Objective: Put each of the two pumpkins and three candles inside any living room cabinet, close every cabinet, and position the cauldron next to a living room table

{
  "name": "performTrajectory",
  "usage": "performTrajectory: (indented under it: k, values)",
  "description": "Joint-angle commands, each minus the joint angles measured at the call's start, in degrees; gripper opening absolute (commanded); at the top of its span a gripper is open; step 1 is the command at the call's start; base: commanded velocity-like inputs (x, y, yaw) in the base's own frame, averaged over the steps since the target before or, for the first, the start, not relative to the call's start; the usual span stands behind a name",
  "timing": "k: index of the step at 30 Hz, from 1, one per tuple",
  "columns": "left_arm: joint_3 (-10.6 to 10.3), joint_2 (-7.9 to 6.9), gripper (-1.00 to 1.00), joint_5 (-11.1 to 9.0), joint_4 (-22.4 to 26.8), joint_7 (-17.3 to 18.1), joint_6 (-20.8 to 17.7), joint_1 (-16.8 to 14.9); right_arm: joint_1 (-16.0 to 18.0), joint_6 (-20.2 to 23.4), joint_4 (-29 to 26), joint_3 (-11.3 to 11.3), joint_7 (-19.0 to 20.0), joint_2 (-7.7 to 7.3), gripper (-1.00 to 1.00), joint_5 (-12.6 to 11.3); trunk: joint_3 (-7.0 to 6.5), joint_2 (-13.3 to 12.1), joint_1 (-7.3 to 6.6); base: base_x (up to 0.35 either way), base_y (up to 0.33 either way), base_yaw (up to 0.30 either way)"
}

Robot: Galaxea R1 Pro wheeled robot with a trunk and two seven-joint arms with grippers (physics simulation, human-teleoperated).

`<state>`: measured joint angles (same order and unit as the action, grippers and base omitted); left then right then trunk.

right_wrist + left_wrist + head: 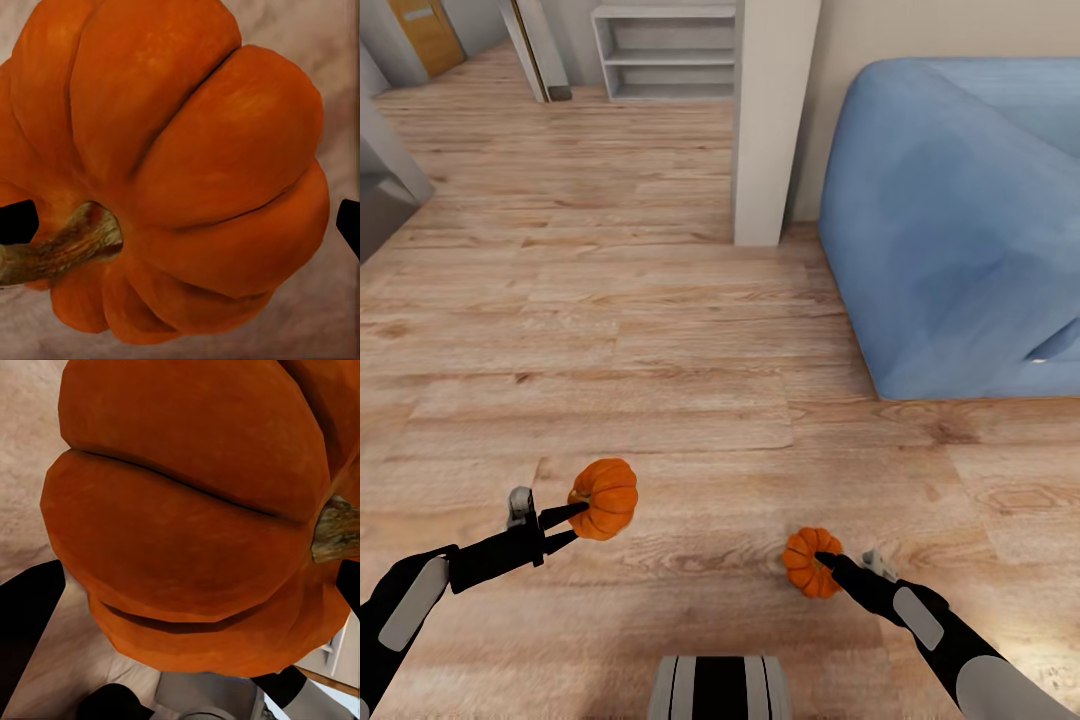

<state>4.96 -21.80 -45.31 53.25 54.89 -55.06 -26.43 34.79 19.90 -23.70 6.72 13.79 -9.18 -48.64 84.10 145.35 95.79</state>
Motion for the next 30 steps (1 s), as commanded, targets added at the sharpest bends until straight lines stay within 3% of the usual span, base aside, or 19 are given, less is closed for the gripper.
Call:
performTrajectory:
  k: [1, 11, 18, 23, 30]
  values:
    - [0.0, 0.0, -1.0, -0.1, 0.1, 0.1, -0.3, 0.0, 0.0, 0.1, 0.0, 0.2, 0.1, -0.05, 1.0, -0.2, 0.26, 0.0, 0.01, 0.0, 0.0, 0.0]
    - [0.0, 0.0, -1.0, -0.1, 0.1, 0.1, -0.3, 0.0, 0.0, 0.1, 0.0, 0.2, 0.0, -0.05, 1.0, -0.2, 2.48, 0.2, 0.27, 0.0, 0.0, 0.0]
    - [0.0, 0.0, -1.0, -0.1, 0.1, 0.1, -0.3, 0.0, 0.0, 0.0, 0.0, 0.2, 0.0, -0.05, 1.0, -0.2, 2.48, 0.2, 0.27, 0.0, 0.0, 0.0]
    - [0.0, 0.0, -1.0, -0.1, 0.1, 0.1, -0.3, 0.0, 0.0, -0.6, 0.0, 0.2, 0.0, 0.42, 1.0, 1.6, 2.48, 0.2, 0.27, 0.0, 0.0, 0.0]
    - [0.0, 0.0, -1.0, -0.1, 0.0, 0.1, -0.3, 0.0, 0.0, -0.7, 0.0, 0.2, 0.0, 0.73, 1.0, 2.1, 2.48, 0.2, 0.27, 0.0, 0.003, 0.0]
